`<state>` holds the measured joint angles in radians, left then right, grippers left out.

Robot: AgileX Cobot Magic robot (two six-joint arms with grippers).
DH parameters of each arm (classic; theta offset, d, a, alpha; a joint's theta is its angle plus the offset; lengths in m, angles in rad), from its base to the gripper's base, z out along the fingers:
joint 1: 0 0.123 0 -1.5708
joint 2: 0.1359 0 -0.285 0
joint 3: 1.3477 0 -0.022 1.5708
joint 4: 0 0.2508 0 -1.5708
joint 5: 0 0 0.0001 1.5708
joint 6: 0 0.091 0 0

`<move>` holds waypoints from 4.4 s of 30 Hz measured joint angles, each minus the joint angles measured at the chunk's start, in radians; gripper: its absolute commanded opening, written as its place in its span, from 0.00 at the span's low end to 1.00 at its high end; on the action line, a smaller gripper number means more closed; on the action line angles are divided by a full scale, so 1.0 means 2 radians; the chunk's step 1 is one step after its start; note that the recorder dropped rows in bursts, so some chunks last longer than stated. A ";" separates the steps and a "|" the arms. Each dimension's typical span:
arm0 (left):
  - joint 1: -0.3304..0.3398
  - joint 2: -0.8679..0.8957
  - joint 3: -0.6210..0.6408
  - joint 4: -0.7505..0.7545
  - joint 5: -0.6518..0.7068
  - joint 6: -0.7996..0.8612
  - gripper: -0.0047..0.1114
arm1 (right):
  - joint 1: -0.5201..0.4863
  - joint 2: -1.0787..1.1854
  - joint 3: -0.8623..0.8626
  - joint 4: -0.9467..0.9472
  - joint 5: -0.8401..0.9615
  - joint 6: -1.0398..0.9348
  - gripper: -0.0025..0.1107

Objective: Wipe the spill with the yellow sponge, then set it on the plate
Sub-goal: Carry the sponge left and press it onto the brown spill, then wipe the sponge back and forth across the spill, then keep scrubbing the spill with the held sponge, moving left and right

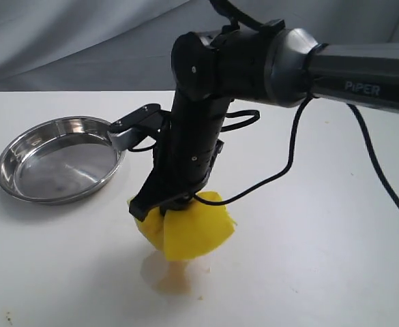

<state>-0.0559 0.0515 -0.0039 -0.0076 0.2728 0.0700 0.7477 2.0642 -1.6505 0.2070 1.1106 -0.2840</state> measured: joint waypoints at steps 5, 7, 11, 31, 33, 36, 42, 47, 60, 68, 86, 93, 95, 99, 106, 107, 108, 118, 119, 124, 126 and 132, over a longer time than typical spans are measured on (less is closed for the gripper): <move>0.000 0.000 0.000 0.000 0.000 0.000 0.04 | 0.013 0.020 0.040 -0.017 -0.004 0.000 0.02; 0.000 0.000 0.000 0.000 0.000 0.000 0.04 | 0.015 0.033 0.053 -0.022 -0.015 0.000 0.02; 0.000 0.000 0.000 0.000 0.000 0.000 0.04 | 0.015 0.052 0.062 0.002 -0.017 0.000 0.02; 0.000 0.000 0.000 0.000 0.000 0.000 0.04 | 0.005 0.093 0.052 0.060 0.018 -0.054 0.02; 0.000 0.000 0.000 0.000 0.000 0.000 0.04 | 0.005 0.086 0.053 0.061 0.018 -0.060 0.02; 0.000 0.000 0.000 0.000 0.000 0.000 0.04 | 0.006 0.069 0.060 0.061 0.010 -0.065 0.02; 0.000 0.000 0.000 0.000 0.000 0.000 0.04 | 0.013 0.020 0.072 0.061 -0.029 -0.067 0.02; 0.000 0.000 0.000 0.000 0.000 0.000 0.04 | 0.015 0.002 0.072 0.052 -0.065 -0.058 0.19; 0.000 0.000 0.000 0.000 0.000 0.000 0.04 | 0.016 -0.012 0.073 0.012 -0.056 -0.024 0.72; 0.000 0.000 0.000 0.000 0.000 0.000 0.04 | 0.016 -0.084 0.073 -0.044 -0.049 0.031 0.62; 0.000 0.000 0.000 0.000 0.000 0.000 0.04 | 0.020 0.038 0.081 -0.033 -0.049 0.040 0.10; 0.000 0.000 0.000 0.000 0.000 0.000 0.04 | 0.018 0.043 0.076 -0.054 -0.103 0.056 0.02; 0.000 0.000 0.000 0.000 0.000 0.000 0.04 | 0.010 0.044 0.069 -0.059 -0.111 0.070 0.02; 0.000 0.000 0.000 0.000 0.000 0.000 0.04 | -0.027 0.051 0.047 -0.067 -0.124 0.088 0.02; 0.000 0.000 0.000 0.000 0.000 0.000 0.04 | -0.075 0.053 0.042 -0.072 -0.106 0.090 0.02; 0.000 0.000 0.000 0.000 0.000 0.000 0.04 | -0.079 0.053 0.042 -0.072 -0.104 0.090 0.02; 0.000 0.000 0.000 0.000 0.000 0.000 0.04 | -0.081 0.053 0.042 -0.072 -0.101 0.090 0.02; 0.000 0.000 0.000 0.000 0.000 0.000 0.04 | -0.090 0.054 0.042 0.035 -0.070 -0.058 0.02; 0.000 0.000 0.000 0.000 0.000 0.000 0.04 | -0.086 0.055 0.042 0.061 -0.060 -0.082 0.02; 0.000 0.000 0.000 0.000 0.000 0.000 0.04 | -0.047 0.058 0.042 0.097 -0.013 -0.132 0.02; 0.000 0.000 0.000 0.000 0.000 0.000 0.04 | -0.025 0.058 0.042 0.100 0.004 -0.137 0.02; 0.000 0.000 0.000 0.000 0.000 0.000 0.04 | 0.031 0.058 0.042 0.073 0.037 -0.137 0.02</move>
<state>-0.0559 0.0515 -0.0039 -0.0076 0.2728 0.0700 0.8090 2.1800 -1.5670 0.3535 1.1854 -0.5580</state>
